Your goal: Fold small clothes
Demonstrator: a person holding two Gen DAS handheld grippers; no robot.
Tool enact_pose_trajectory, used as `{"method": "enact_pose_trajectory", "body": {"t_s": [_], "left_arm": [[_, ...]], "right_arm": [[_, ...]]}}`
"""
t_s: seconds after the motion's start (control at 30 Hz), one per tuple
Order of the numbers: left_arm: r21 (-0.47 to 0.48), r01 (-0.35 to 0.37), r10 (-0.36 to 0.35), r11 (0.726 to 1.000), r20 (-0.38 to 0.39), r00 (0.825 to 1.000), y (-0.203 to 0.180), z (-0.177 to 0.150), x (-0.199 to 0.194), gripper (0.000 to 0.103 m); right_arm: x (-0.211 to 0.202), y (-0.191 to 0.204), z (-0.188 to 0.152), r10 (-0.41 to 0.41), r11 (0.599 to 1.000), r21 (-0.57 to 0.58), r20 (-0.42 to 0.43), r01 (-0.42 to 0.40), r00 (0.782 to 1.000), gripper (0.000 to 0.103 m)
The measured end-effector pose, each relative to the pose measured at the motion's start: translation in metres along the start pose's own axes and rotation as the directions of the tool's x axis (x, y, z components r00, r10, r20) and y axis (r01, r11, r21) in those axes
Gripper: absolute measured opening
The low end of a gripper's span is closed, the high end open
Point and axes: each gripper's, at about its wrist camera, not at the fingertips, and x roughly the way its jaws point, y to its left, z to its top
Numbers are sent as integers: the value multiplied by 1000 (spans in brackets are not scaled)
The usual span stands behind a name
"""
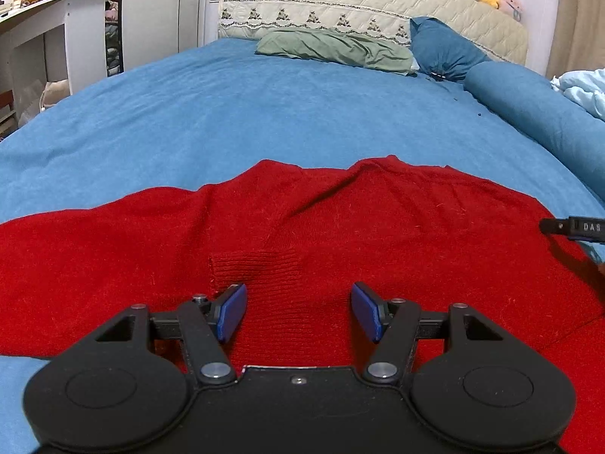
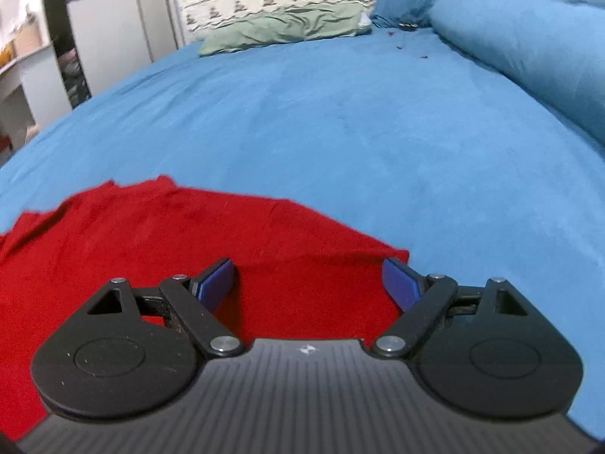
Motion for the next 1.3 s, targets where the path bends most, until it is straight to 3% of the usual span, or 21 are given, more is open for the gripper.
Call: {"method": "enact_pose_trajectory", "body": {"t_s": [0.17,0.4,0.47,0.53,0.6,0.7,0.87,1.0,1.17,1.3], "left_arm": [[-18,3,-3,1000,3,1000,1,7,-14,66],[-31,-3,5,1000,78,997,19,26,-89,67],[-67,-2,9,998,102,995,33,31,-116,75],[-114,-26,41,993,134,990,50,32,-142,103],[-156,-68,94,985,168,981,69,30,-161,103],[-213,-142,177,967,156,972,103,23,-176,103],[-324,-257,304,910,103,947,167,6,-176,103],[-422,-374,435,826,55,899,216,-14,-160,103],[-520,-415,473,747,-23,881,269,-34,-131,94],[-583,-394,458,711,-42,888,295,-38,-116,78]], "right_arm": [[-16,10,3,-21,1000,-5,-2,21,1000,101],[-116,40,22,-33,999,5,78,32,996,103],[-145,50,25,-23,1000,6,77,23,997,103],[-163,61,27,-11,1000,-10,71,12,997,103],[-172,75,27,-12,999,-45,41,14,999,103],[-178,93,22,0,997,-81,25,2,1000,103],[-168,123,4,86,992,-95,-9,-86,996,103],[-157,142,-16,133,986,-98,-46,-137,990,103],[-141,158,-39,147,981,-114,-78,-155,986,103],[-130,160,-51,154,980,-117,-90,-164,984,103]]}}
